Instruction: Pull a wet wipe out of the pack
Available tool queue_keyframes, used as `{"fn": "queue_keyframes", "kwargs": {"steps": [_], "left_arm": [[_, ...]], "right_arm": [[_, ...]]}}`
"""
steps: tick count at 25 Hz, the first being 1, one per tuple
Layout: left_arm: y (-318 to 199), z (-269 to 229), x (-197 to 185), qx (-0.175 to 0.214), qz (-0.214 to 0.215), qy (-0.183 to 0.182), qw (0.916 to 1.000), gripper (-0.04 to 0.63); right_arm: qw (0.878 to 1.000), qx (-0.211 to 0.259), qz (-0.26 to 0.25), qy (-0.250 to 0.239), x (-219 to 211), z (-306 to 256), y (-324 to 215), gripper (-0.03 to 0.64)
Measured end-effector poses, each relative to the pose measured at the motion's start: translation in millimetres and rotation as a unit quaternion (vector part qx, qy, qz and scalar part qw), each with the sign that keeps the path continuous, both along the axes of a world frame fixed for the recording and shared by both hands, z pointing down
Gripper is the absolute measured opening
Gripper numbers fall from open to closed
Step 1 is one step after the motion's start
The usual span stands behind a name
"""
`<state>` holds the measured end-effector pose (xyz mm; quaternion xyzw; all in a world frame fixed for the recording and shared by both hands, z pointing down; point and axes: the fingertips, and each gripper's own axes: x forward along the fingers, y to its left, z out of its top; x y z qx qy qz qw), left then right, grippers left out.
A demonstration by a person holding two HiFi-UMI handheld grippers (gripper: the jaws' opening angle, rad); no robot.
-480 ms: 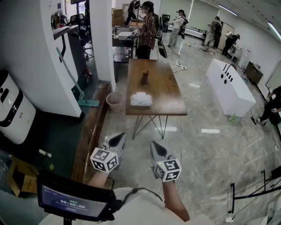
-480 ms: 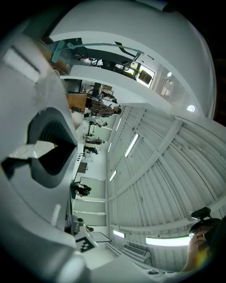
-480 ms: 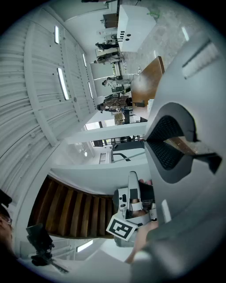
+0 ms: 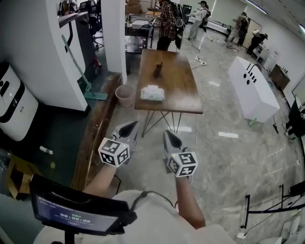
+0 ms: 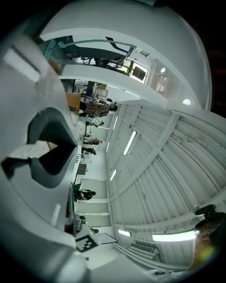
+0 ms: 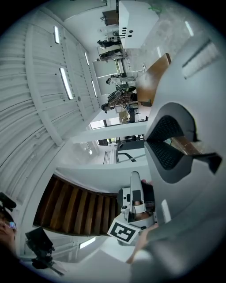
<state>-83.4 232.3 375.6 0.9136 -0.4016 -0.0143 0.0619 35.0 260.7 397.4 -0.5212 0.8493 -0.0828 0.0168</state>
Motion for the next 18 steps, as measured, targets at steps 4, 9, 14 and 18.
{"fn": "queue_keyframes", "kwargs": {"steps": [4,9,14,18], "left_arm": [[-5.7,-14.6,20.9,0.017,-0.005,-0.002,0.9998,0.003],[-2.0,-23.0,49.1,0.036,-0.02,-0.01,0.9991,0.003],[7.3,-13.3,58.6,0.024,-0.04,-0.026,0.9986,0.003],[12.8,-8.3,59.7,0.017,-0.053,-0.038,0.9977,0.003]], "right_arm": [[1.0,0.02,-0.006,0.004,9.2,-17.7,-11.3,0.008],[0.999,0.027,-0.035,0.009,24.5,-17.2,-17.5,0.008],[0.998,0.024,-0.054,0.009,31.3,-12.9,-14.4,0.008],[0.998,0.021,-0.067,0.006,31.9,-11.4,-10.8,0.008]]}}
